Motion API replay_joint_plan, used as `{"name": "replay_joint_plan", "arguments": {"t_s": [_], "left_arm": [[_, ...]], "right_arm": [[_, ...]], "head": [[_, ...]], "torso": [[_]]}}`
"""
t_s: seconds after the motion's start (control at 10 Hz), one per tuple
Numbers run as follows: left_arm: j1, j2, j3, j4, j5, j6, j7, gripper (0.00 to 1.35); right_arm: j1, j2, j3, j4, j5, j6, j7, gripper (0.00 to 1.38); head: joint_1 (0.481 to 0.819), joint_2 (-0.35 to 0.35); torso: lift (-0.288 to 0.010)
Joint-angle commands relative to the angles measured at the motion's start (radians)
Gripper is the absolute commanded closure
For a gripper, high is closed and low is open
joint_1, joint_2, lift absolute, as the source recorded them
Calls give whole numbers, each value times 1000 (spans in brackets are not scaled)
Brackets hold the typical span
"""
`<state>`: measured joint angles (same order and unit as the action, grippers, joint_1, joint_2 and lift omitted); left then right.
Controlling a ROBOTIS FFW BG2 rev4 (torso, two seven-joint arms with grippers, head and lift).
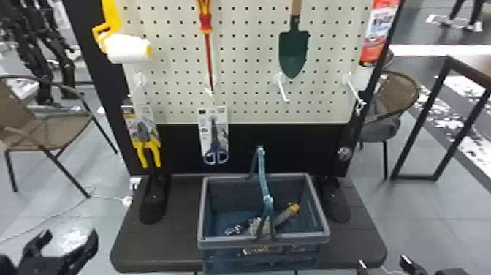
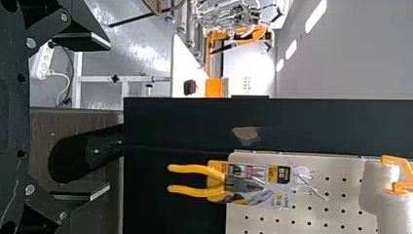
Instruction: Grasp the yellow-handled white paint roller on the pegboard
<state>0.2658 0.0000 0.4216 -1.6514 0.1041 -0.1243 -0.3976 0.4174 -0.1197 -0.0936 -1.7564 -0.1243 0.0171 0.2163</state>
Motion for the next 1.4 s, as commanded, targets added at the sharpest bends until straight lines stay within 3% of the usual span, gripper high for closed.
{"name": "replay_joint_plan", "arguments": {"t_s": [0.0,0.2,0.5,0.7,0.9,1.0,1.1,1.2,1.3], "left_arm": [[-36,-3,25,-113,8,161,-41,279],[-115,-3,59,-235,22,379,-84,279],[-290,0,92,-301,19,614,-173,279],[-396,77,92,-318,68,727,-188,279],[-494,176,77,-317,144,824,-191,274],[-543,233,48,-297,170,844,-191,272],[-594,284,8,-238,259,847,-193,271],[-642,327,-41,-149,324,782,-221,279],[-691,368,-66,-116,295,784,-256,274]], "right_arm": [[3,0,0,0,0,9,0,248],[4,0,0,0,3,20,0,248],[1,-8,0,0,9,34,2,248],[-2,-9,2,2,14,43,2,248],[-12,-9,2,9,12,47,2,248],[-12,-9,2,11,12,47,2,248],[-16,-9,2,12,12,47,2,248],[-20,-9,3,18,11,47,2,246],[-26,-9,3,23,11,47,9,245]], "head": [[549,0],[549,0],[549,0],[549,0],[549,0],[549,0],[549,0],[549,0],[549,0]], "torso": [[-100],[-100],[-100],[-100],[-100],[-100],[-100],[-100],[-100]]}}
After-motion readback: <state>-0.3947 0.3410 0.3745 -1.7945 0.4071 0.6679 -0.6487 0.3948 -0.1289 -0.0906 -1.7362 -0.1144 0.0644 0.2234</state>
